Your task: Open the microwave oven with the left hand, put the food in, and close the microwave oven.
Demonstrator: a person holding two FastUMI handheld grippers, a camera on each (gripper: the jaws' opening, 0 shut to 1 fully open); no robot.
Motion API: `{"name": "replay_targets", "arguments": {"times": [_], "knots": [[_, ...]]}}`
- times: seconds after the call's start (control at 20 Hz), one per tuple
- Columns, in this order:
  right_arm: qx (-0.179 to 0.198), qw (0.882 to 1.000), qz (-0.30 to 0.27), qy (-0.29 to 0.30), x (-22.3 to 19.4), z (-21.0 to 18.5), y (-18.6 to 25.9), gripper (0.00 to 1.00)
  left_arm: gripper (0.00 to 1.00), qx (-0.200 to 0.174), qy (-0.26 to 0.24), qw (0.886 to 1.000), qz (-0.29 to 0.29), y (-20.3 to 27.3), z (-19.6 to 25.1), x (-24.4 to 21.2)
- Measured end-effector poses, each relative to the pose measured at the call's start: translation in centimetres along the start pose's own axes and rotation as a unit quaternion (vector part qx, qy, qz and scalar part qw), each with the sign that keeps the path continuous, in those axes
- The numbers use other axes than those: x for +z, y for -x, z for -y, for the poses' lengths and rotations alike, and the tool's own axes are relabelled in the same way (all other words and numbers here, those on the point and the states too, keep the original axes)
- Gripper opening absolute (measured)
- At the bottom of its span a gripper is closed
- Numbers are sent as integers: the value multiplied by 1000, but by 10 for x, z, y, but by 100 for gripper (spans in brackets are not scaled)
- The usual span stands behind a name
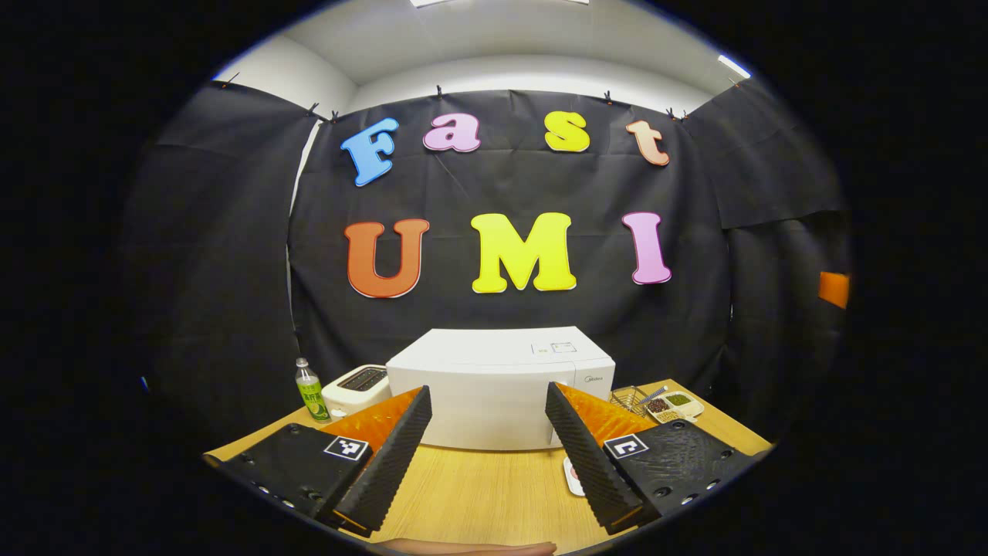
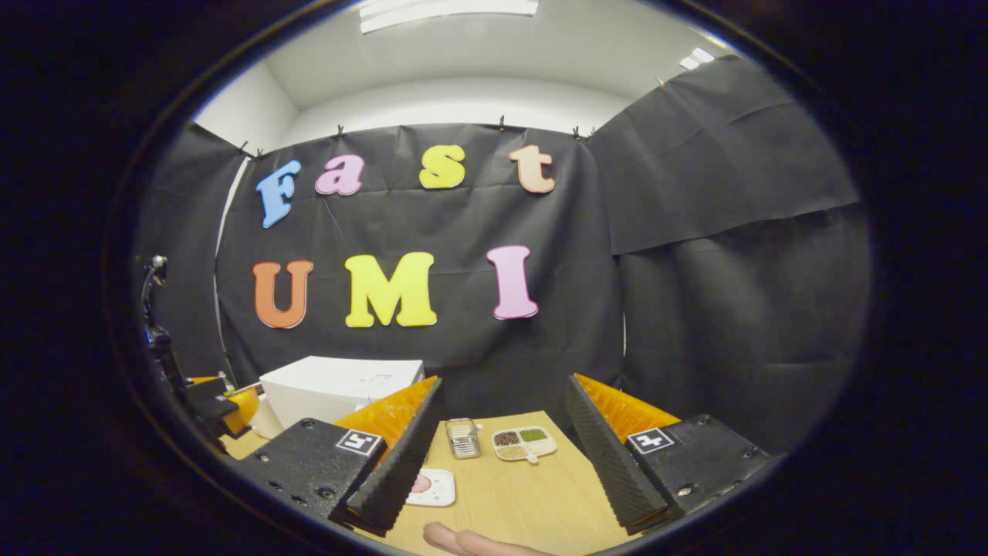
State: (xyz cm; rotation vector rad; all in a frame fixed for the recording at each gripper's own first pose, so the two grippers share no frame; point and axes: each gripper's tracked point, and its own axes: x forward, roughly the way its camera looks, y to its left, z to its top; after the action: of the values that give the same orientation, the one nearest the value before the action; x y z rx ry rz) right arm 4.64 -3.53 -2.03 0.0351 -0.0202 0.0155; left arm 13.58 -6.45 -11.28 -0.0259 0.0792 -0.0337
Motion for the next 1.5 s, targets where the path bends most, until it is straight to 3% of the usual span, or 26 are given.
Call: {"name": "replay_targets", "arguments": {"times": [0.05,0.1,0.2,0.25,0.35,0.4,0.65,0.7,0.75,0.8,0.85,0.9,0.95,1.0,1.05,1.1,1.15,1.2,1.25,1.5], "knots": [[-2,1000,2,1,1,3,-1,92,95,-3,2,1000,-4,-13,6,-9],[0,1000,1,2,-1,5,0,100,95,-4,4,1000,-4,-26,10,-17],[-8,1000,4,12,0,13,-2,100,95,-14,7,1000,-1,-52,23,-29],[-20,1000,4,22,1,21,-4,91,94,-21,8,1000,-1,-64,32,-36],[-30,999,7,28,4,27,-5,92,94,-38,12,999,-5,-85,47,-52],[-28,999,8,29,4,27,-3,100,94,-45,18,999,-11,-94,54,-60],[-28,999,17,29,-1,36,-4,100,95,-54,25,998,-16,-148,79,-103],[-27,999,15,29,-6,37,-4,92,95,-59,22,998,-21,-155,85,-111],[-27,999,12,29,-10,40,-3,92,95,-62,19,998,-19,-162,91,-115],[-28,999,12,28,-12,44,-4,100,95,-59,13,998,-15,-168,93,-116],[-28,999,13,27,-14,48,-6,100,84,-48,1,999,-15,-176,91,-121],[-30,999,15,28,-16,50,-7,100,84,-41,-7,999,-22,-183,90,-127],[-32,999,16,29,-17,53,-8,100,93,-36,-11,999,-30,-189,93,-135],[-35,999,16,30,-20,58,-9,92,92,-37,-9,999,-33,-193,95,-140],[-32,999,14,28,-21,58,-9,100,80,-39,-4,999,-33,-195,98,-141],[-27,999,13,26,-23,56,-10,92,89,-36,2,999,-27,-198,97,-138],[-23,999,12,23,-25,55,-11,100,81,-35,5,999,-20,-201,97,-138],[-20,1000,10,22,-28,56,-13,100,78,-33,5,999,-18,-205,97,-137],[-19,1000,8,20,-30,57,-15,92,75,-32,-2,999,-22,-203,97,-140],[-12,1000,-4,15,-46,55,-22,92,77,-39,-13,999,-24,-202,100,-140]]}}
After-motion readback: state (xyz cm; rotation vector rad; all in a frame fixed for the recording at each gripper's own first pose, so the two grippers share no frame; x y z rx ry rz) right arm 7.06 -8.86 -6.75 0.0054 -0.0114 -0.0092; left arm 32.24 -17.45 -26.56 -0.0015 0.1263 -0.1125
